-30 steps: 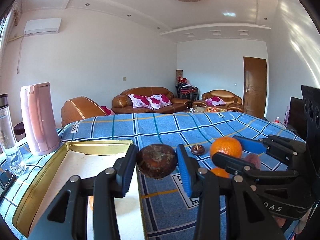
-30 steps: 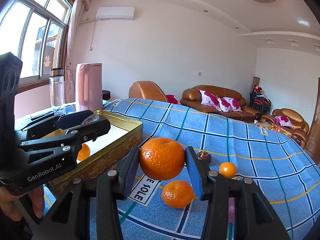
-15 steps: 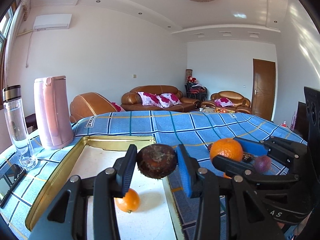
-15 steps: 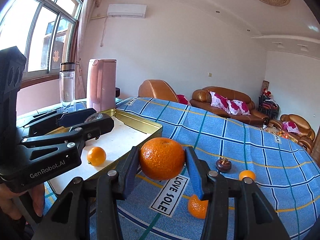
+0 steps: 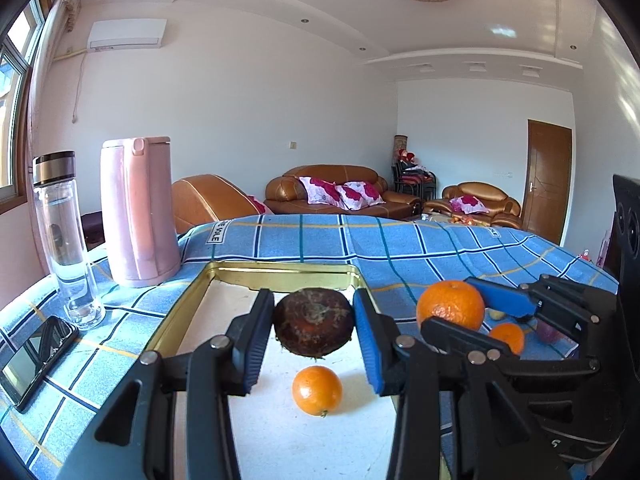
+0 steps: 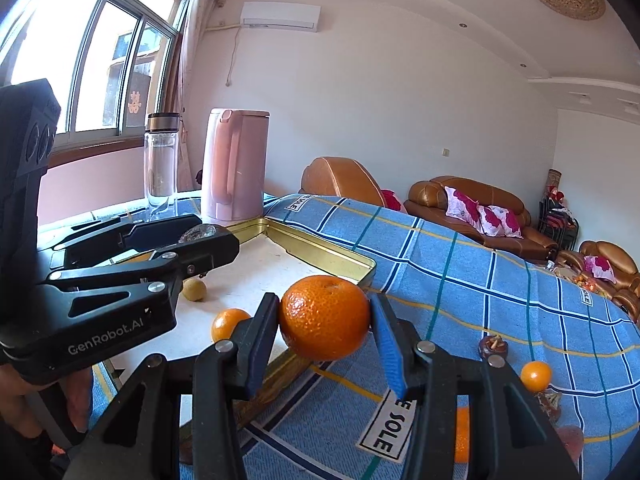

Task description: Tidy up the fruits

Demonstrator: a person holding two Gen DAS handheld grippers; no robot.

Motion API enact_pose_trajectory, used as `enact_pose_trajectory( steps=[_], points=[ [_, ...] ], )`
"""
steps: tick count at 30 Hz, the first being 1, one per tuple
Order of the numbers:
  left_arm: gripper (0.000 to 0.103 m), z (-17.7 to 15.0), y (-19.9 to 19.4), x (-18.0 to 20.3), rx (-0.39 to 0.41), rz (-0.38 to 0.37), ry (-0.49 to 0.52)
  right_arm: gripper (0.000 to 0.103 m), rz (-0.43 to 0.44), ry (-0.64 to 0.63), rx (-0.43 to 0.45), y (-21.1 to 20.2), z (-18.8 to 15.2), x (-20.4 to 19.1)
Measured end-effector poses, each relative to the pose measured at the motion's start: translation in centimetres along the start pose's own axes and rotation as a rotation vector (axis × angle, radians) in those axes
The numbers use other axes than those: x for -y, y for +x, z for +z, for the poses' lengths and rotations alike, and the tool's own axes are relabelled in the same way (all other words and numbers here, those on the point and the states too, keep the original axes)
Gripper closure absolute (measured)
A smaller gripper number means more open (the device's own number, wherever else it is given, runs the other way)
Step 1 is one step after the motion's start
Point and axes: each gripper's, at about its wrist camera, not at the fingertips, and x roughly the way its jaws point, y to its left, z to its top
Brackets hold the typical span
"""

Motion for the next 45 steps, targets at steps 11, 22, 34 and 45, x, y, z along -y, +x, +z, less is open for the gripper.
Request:
enact_pose_trajectory(
  steps=[11, 22, 34, 45],
  points=[
    [0.061, -0.2, 0.0, -2.7, -0.046, 0.052, -0.016, 0.054, 0.040, -0.022, -0.015, 1.3, 0.5, -1.4],
    [0.061, -0.5, 0.0, -4.7, -0.100, 0.086, -0.023, 0.054, 0.088, -0.064, -0.042, 2.4, 0.7, -3.1],
    [0.061, -0.9, 0.0, -4.7, -0.145, 0.106, 0.014, 0.054, 0.151, -0.124, -0.058, 2.5, 0.6, -4.5],
    [0.061, -1.3, 0.4, -4.4, -0.184, 0.099, 0.046, 0.054, 0.199, -0.168, -0.096, 3.2, 0.6, -5.4]
  ],
)
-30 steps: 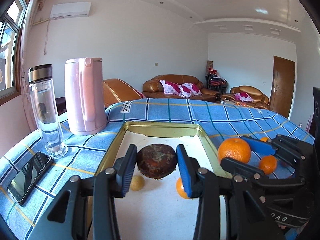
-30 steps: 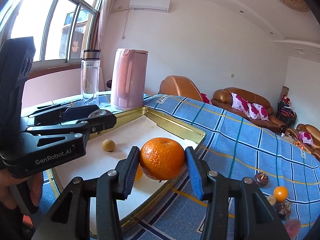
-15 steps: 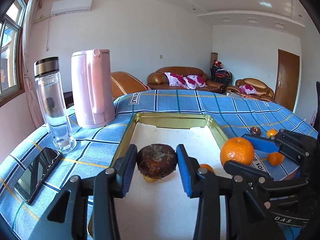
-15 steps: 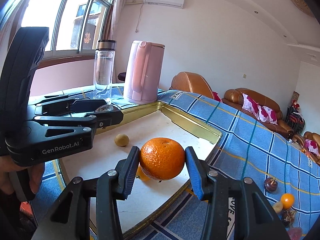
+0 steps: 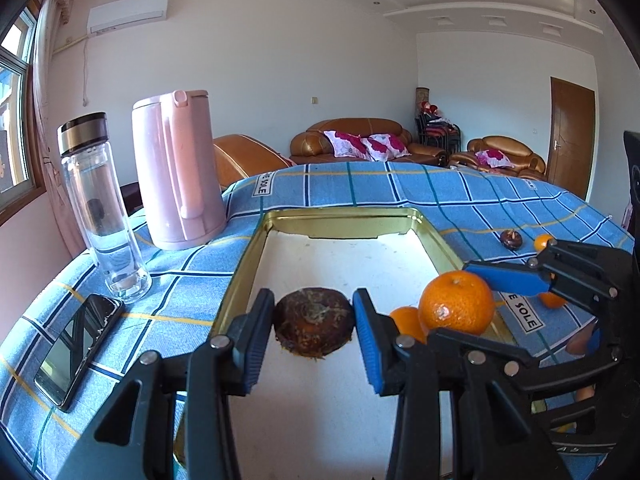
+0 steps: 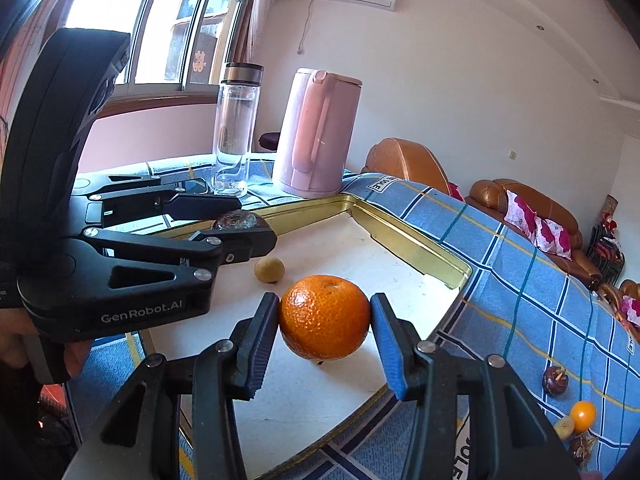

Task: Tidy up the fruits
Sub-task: 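Open the right tool to drop the orange into the tray while the left tool releases the brown fruit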

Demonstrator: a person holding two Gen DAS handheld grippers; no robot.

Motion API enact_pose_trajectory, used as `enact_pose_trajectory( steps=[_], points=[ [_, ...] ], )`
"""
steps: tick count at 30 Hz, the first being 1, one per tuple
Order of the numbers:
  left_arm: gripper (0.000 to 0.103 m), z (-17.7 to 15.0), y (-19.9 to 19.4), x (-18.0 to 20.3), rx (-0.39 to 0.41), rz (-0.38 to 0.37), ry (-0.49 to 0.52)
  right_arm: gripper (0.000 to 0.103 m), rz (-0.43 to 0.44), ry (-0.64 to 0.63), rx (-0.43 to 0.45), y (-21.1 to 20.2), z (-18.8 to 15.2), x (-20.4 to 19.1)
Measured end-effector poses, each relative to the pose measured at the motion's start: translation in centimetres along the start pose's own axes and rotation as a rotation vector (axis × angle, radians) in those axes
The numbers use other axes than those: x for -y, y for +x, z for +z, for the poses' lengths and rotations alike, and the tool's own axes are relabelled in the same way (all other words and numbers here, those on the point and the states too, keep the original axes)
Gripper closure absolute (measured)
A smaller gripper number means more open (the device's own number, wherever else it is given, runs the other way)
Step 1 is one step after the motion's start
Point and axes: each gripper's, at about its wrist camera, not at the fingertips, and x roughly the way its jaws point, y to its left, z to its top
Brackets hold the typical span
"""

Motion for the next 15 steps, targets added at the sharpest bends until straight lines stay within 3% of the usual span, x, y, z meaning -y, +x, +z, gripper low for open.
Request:
enact_pose_trajectory(
  steps=[15],
  points=[
    [0.061, -0.8, 0.9, -0.1, -0.054, -0.008, 0.003, 0.054, 0.035, 0.008, -0.048, 1.1, 0.1, 0.2]
  ],
)
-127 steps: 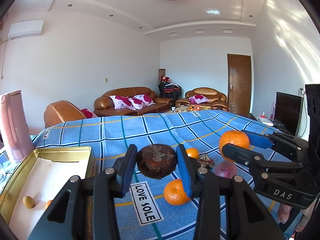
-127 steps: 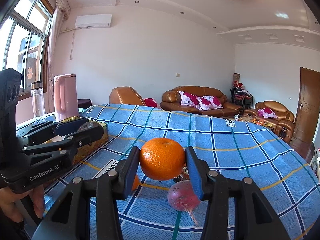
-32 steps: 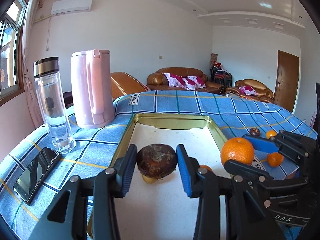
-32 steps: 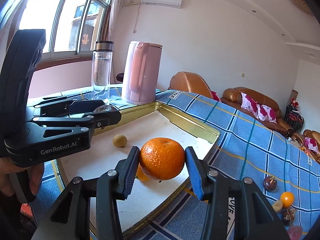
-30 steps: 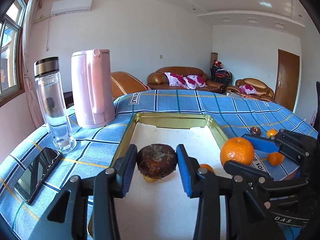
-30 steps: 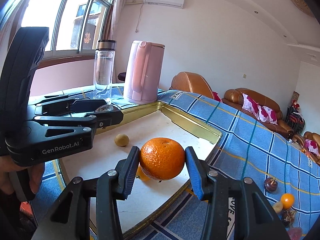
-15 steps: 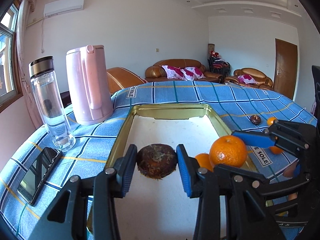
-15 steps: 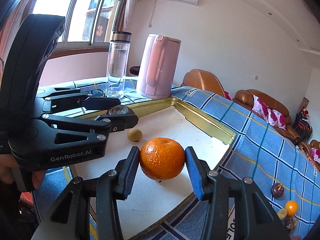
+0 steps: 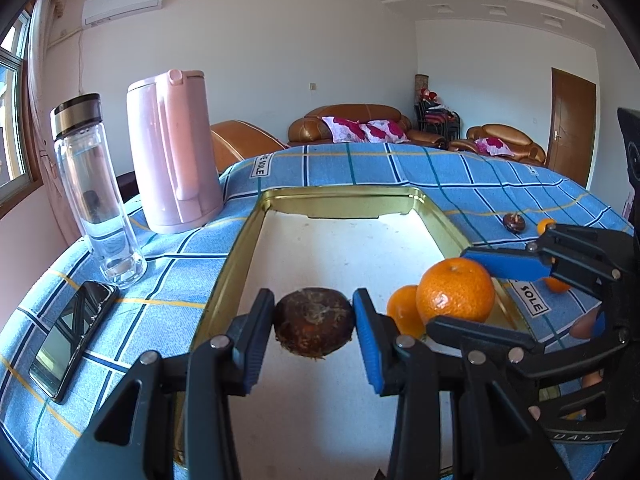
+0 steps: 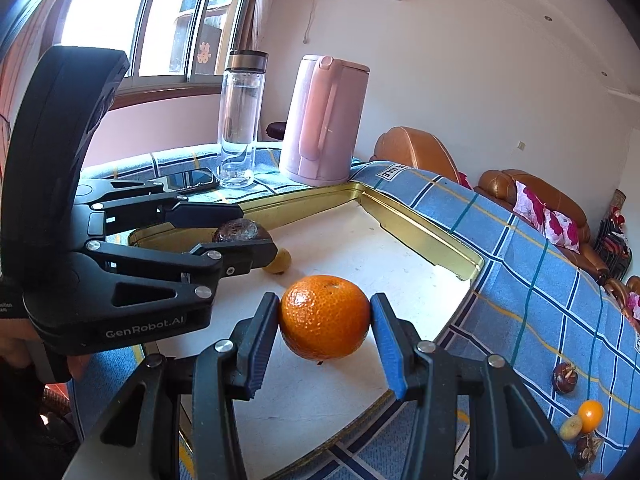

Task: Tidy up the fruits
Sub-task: 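Open the right tool to drop the orange into the tray while the left tool releases the brown fruit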

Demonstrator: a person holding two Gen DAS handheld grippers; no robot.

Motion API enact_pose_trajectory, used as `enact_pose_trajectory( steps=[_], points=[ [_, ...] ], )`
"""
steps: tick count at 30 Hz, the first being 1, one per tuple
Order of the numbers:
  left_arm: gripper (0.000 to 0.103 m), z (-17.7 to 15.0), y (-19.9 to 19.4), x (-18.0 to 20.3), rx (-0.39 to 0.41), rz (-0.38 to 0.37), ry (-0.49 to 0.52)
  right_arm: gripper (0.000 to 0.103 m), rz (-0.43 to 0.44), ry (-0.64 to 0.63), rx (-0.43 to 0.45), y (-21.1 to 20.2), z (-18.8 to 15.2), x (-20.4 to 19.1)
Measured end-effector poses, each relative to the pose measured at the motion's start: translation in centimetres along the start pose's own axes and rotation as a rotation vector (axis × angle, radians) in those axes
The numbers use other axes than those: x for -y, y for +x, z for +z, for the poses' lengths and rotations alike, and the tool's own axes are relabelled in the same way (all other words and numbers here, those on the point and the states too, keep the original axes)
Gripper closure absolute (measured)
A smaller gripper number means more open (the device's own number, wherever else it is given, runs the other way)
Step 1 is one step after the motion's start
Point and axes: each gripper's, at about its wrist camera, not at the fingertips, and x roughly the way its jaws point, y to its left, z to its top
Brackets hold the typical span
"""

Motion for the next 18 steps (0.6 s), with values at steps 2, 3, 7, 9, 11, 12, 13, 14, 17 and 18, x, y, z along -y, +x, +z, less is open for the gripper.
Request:
enact_pose_trajectory(
  steps=[2, 3, 7, 9, 11, 12, 13, 14, 17, 18],
  points=[
    [0.061, -0.05, 0.14, -0.04, -0.007, -0.004, -0.002, 0.054, 0.004, -0.007, -0.012, 0.29, 0.05, -0.17],
    [0.061, -0.08, 0.24, -0.12, -0.009, -0.006, -0.004, 0.054, 0.004, -0.010, -0.017, 0.39, 0.04, -0.23],
    [0.061, -0.16, 0.54, -0.10, -0.021, -0.007, 0.001, 0.054, 0.015, -0.022, -0.025, 0.47, -0.06, -0.46],
    [0.061, -0.17, 0.55, -0.06, -0.020, -0.006, 0.003, 0.054, 0.017, -0.027, -0.033, 0.64, -0.04, -0.57],
    [0.061, -0.19, 0.56, -0.01, -0.020, -0.006, 0.005, 0.054, 0.020, -0.031, -0.038, 0.74, -0.03, -0.63],
    [0.061, -0.21, 0.56, 0.00, -0.020, -0.006, 0.006, 0.054, 0.020, -0.030, -0.037, 0.71, -0.03, -0.62],
    [0.061, -0.22, 0.55, -0.01, -0.019, -0.005, 0.006, 0.054, 0.021, -0.028, -0.035, 0.68, -0.04, -0.57],
    [0.061, -0.23, 0.56, 0.01, -0.019, -0.005, 0.006, 0.054, 0.022, -0.025, -0.034, 0.66, -0.06, -0.51],
    [0.060, -0.27, 0.38, 0.01, -0.014, 0.005, 0.009, 0.048, 0.023, -0.010, -0.031, 0.65, -0.06, -0.19],
    [0.056, -0.26, 0.21, 0.03, -0.007, 0.011, 0.008, 0.039, 0.021, -0.005, -0.026, 0.57, -0.07, -0.09]
  ],
)
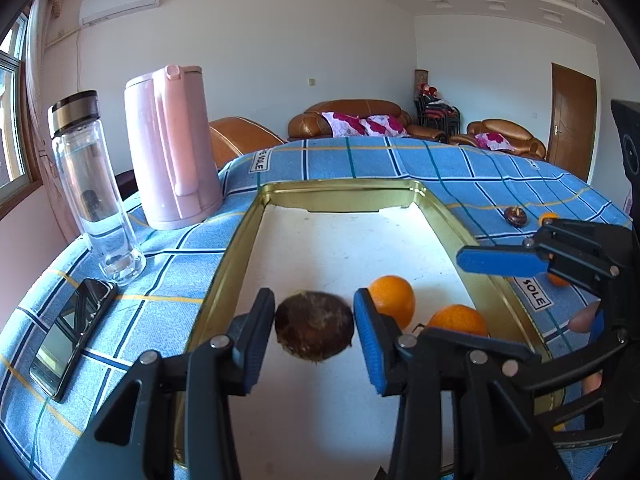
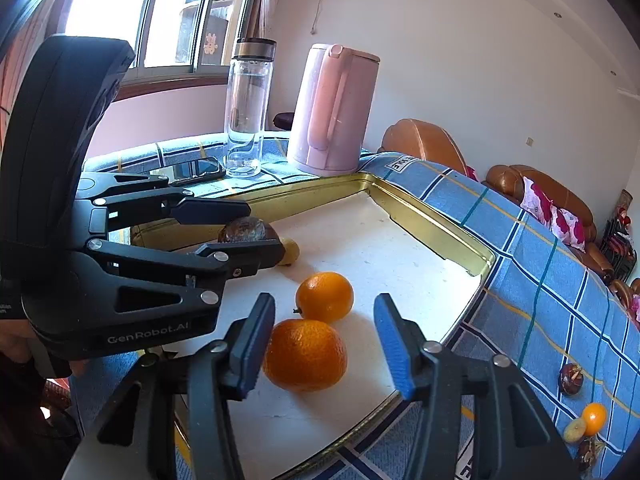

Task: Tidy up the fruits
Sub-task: 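Open the right tool to drop the orange into the tray while the left tool releases the brown fruit, then grasp the red beet with the right tool while the left tool grasps an orange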

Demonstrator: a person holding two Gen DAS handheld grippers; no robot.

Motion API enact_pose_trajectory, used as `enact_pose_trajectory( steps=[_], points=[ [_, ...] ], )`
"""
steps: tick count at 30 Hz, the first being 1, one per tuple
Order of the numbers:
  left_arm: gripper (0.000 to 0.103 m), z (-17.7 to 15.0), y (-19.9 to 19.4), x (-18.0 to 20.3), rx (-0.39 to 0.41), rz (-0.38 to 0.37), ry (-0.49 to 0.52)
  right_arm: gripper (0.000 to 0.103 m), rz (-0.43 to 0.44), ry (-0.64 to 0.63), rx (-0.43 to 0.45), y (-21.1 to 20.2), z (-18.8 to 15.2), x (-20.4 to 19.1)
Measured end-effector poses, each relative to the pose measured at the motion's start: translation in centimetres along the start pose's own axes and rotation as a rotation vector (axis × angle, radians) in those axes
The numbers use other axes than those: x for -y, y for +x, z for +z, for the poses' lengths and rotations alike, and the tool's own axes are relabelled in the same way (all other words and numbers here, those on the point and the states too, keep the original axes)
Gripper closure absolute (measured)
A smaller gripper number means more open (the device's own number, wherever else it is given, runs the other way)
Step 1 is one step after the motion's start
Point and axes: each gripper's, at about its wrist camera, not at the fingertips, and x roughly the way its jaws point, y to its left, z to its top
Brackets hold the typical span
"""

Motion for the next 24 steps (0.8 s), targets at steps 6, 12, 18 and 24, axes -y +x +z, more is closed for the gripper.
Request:
enact_pose_trajectory(
  steps=[6, 12, 18, 24],
  points=[
    [0.034, 0.2, -0.8, 0.3, 0.031, 0.013, -0.004, 0.032, -0.061, 0.066, 0.090, -2.0, -0.3, 1.1],
    [0.019, 1.5, -2.9, 2.1, 0.110, -0.035, -0.014, 0.032, -0.204, 0.164, 0.125, -5.4, -2.2, 4.8],
    [0.006, 3.3, -4.6, 7.2, 0.184, -0.107, 0.055, 0.032, -0.436, 0.303, 0.101, -10.2, -5.2, 10.7],
    [0.004, 5.1, -3.7, 13.4, 0.163, -0.226, 0.128, 0.032, -0.592, 0.422, 0.029, -13.3, -9.1, 16.0]
  ],
)
